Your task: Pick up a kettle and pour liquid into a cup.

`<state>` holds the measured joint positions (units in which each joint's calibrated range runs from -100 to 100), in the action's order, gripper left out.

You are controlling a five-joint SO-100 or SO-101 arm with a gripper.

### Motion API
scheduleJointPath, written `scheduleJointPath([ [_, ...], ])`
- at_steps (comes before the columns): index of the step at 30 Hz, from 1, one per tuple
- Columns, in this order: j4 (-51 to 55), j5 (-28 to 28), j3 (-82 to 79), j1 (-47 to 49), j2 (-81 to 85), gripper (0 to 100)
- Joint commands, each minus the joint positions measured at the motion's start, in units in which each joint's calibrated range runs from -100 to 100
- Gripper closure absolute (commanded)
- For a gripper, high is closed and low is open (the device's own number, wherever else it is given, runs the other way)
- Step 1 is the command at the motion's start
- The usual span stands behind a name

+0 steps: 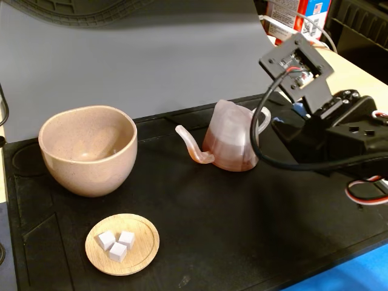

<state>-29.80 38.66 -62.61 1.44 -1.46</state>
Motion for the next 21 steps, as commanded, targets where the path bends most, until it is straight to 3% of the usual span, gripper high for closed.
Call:
scheduleJointPath([
  [1, -0.59, -1.48, 4.53, 0.35, -3.24, 84],
  [4, -0.24, -1.11, 5.71, 0.20, -4.01, 79],
  [21, -0.33, -1.48, 16.60, 0.28, -11.86, 79],
])
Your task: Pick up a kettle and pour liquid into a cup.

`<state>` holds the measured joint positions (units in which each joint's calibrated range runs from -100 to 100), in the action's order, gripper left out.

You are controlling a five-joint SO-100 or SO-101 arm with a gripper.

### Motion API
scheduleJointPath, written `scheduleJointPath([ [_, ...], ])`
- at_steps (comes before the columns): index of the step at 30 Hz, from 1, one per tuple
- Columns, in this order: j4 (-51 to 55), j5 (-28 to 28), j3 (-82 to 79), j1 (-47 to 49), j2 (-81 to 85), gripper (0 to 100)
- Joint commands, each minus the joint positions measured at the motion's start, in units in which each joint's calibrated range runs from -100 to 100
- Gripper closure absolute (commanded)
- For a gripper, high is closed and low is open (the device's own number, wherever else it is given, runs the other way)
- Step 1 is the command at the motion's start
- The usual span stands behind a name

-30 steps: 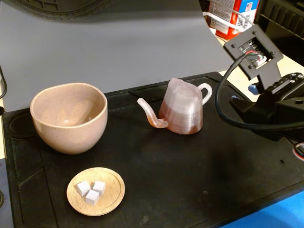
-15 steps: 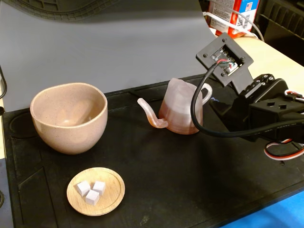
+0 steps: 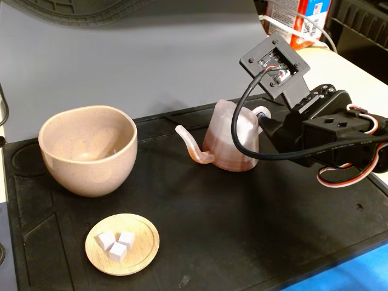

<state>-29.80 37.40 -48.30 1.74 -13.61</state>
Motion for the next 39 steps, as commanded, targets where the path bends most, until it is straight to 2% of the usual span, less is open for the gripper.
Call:
scheduleJointPath([
  [1, -0.68, -0.22, 3.01, -0.10, -1.06, 79],
  [3, -0.59, -0.22, 7.01, -0.03, -3.71, 79],
  [11, -0.68, -0.22, 9.55, -0.56, -4.05, 79],
  [15, -0.94, -2.32, 9.55, -0.48, -4.05, 79],
  [30, -1.02, -2.42, 12.82, -0.64, -7.12, 80],
  [32, -1.11, -4.16, 12.91, -0.64, -7.04, 80],
  [37, -1.11, -4.47, 12.91, -0.41, -7.04, 80],
  [39, -1.11, -7.78, 12.91, -0.56, -7.04, 79],
])
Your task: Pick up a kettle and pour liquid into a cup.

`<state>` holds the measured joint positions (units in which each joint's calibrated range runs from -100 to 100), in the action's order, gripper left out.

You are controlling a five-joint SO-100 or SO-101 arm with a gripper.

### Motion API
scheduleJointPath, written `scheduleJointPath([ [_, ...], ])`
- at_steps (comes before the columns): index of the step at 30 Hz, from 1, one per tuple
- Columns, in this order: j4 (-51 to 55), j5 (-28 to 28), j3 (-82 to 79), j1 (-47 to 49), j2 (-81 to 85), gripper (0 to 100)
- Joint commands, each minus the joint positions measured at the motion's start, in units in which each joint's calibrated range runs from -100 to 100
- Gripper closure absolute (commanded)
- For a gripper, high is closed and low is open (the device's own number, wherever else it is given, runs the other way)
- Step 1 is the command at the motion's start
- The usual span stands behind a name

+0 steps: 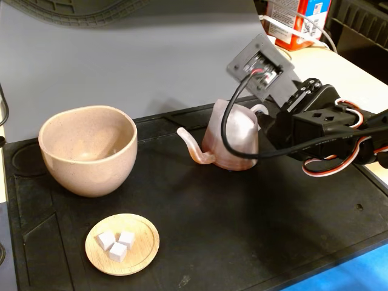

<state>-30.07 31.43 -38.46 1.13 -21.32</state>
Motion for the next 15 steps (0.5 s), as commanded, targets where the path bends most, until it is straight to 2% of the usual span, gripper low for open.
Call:
scheduleJointPath([
  [1, -0.85, -2.07, 3.07, 0.05, 0.67, 79],
  [7, -0.85, -1.75, 3.07, 0.05, 0.58, 81],
  [10, -0.85, -1.70, 3.07, -0.03, 0.58, 99],
  [15, -0.85, -1.65, 3.07, -0.03, 0.58, 99],
])
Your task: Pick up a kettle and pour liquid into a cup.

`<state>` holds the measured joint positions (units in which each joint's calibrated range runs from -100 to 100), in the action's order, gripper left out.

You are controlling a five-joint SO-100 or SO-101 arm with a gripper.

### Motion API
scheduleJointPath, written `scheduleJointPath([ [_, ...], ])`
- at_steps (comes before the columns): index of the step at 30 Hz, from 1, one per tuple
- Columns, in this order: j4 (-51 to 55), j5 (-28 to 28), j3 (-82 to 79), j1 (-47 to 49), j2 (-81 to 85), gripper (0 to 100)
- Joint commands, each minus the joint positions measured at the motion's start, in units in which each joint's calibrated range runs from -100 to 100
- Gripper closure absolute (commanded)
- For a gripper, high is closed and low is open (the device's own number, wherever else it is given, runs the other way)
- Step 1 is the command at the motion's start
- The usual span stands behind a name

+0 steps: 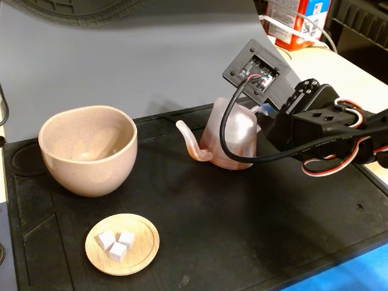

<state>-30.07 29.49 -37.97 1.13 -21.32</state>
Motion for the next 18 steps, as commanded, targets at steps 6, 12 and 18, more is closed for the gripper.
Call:
scheduleJointPath([
  [6, -0.85, 0.61, 2.58, -0.03, 1.52, 99],
  [12, 0.10, 2.60, 1.59, 0.27, 10.23, 99],
  [18, 12.73, 2.65, 2.68, 1.80, 22.00, 99],
])
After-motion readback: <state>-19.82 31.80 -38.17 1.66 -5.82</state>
